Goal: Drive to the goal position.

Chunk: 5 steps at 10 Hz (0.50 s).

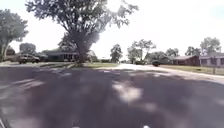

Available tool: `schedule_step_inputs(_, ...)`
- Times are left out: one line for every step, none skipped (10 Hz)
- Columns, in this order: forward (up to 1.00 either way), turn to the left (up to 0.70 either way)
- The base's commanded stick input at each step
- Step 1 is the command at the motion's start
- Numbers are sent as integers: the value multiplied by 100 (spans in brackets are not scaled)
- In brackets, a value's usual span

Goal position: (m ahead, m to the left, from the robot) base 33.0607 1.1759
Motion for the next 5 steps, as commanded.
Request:
schedule_step_inputs(100,0)
schedule_step_inputs(100,0)
schedule_step_inputs(100,0)
schedule_step_inputs(100,0)
schedule_step_inputs(100,0)
